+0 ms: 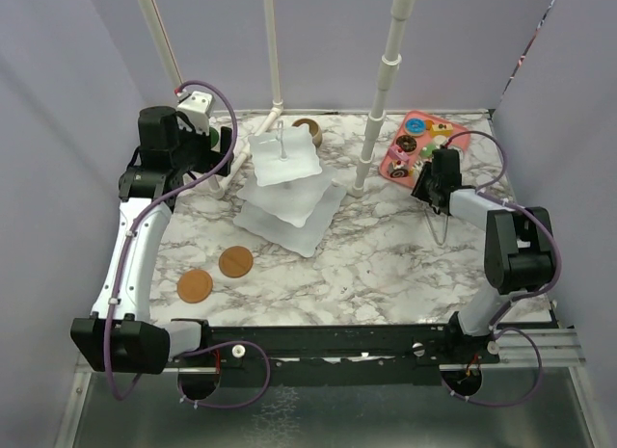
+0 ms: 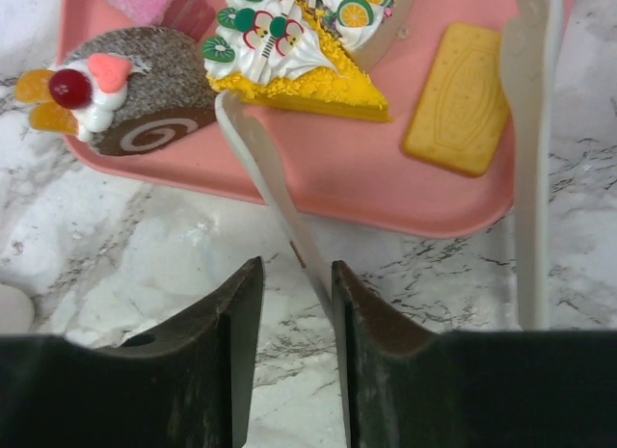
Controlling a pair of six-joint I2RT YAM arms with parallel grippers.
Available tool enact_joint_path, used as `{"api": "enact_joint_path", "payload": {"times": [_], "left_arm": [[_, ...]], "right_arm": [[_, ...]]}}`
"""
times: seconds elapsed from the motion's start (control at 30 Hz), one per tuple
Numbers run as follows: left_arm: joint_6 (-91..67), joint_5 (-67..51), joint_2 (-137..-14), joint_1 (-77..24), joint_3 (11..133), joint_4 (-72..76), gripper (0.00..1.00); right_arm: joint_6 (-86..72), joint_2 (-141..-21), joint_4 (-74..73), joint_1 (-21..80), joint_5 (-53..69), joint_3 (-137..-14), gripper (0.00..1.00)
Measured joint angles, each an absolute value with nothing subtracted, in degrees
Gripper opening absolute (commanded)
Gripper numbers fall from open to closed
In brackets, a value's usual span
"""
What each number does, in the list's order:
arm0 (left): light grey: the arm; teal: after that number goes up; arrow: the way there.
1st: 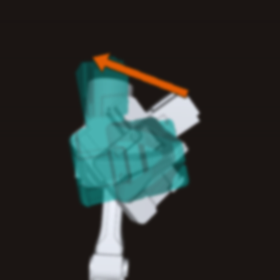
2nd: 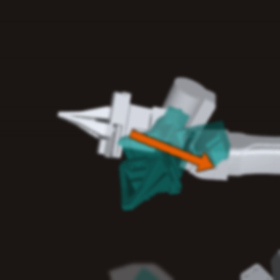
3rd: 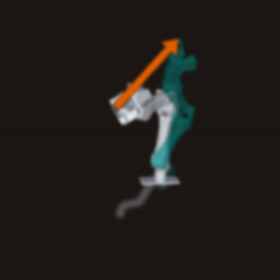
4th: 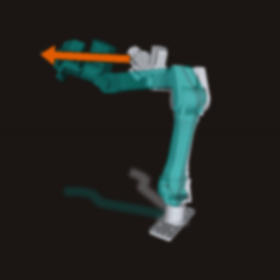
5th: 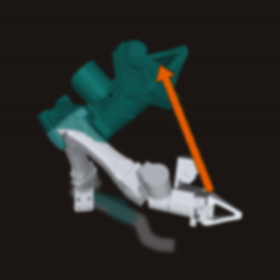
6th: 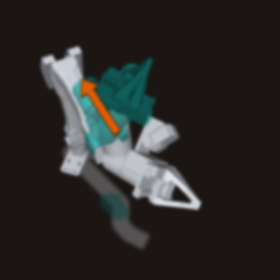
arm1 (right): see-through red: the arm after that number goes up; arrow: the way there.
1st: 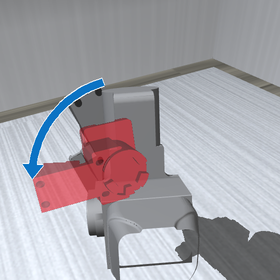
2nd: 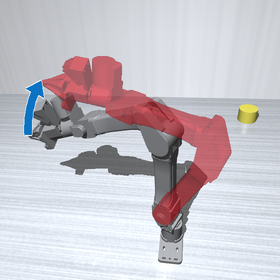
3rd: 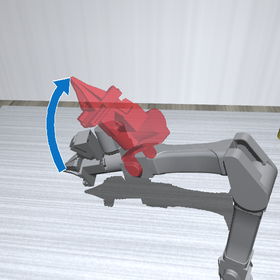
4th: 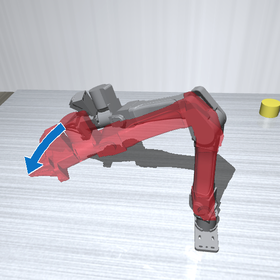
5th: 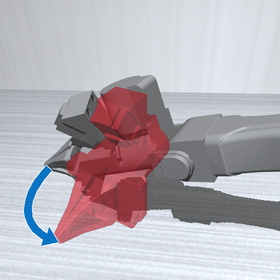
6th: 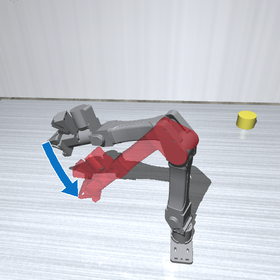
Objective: Serve the afternoon tea
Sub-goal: Pick up the clamp from the tray.
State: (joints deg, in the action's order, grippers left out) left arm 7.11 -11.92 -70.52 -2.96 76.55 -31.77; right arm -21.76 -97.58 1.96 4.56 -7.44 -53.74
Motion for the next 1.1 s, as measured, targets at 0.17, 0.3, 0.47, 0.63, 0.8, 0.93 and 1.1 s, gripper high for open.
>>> {"api": "enact_joint_path", "payload": {"times": [0.17, 0.3, 0.47, 0.63, 0.8, 0.93, 1.1], "left_arm": [[9.8, -15.1, -71.6, -3.0, 82.4, -37.4, 0.99], [11.8, -17.7, -71.7, -3.0, 86.7, -40.3, 0.99], [13.4, -20.3, -71.8, -3.0, 90.3, -42.9, 0.99], [15.9, -23.6, -72.1, -3.0, 92.0, -45.0, 0.99], [20.8, -26.9, -72.2, -3.1, 93.7, -49.0, 0.99], [26.2, -28.8, -72.4, -4.7, 97.8, -53.1, 0.99], [30.7, -29.3, -72.6, -12.4, 101.1, -55.3, 0.99]], "right_arm": [[-22.6, -99.9, -1.5, 4.6, -8.6, -56.5, 0.13], [-23.2, -100.2, -2.7, 4.6, -8.8, -57.3, 0.06], [-23.5, -99.9, -2.7, 4.8, -8.8, -57.0, 0.01], [-23.2, -95.7, -4.2, 6.5, -9.5, -55.3, 0.01], [-21.8, -85.2, -7.0, 9.9, -9.8, -53.3, 0.01], [-21.4, -75.6, -8.3, 12.9, -9.2, -50.4, 0.00], [-21.2, -70.6, -10.9, 13.2, -7.4, -48.0, 0.01]]}}
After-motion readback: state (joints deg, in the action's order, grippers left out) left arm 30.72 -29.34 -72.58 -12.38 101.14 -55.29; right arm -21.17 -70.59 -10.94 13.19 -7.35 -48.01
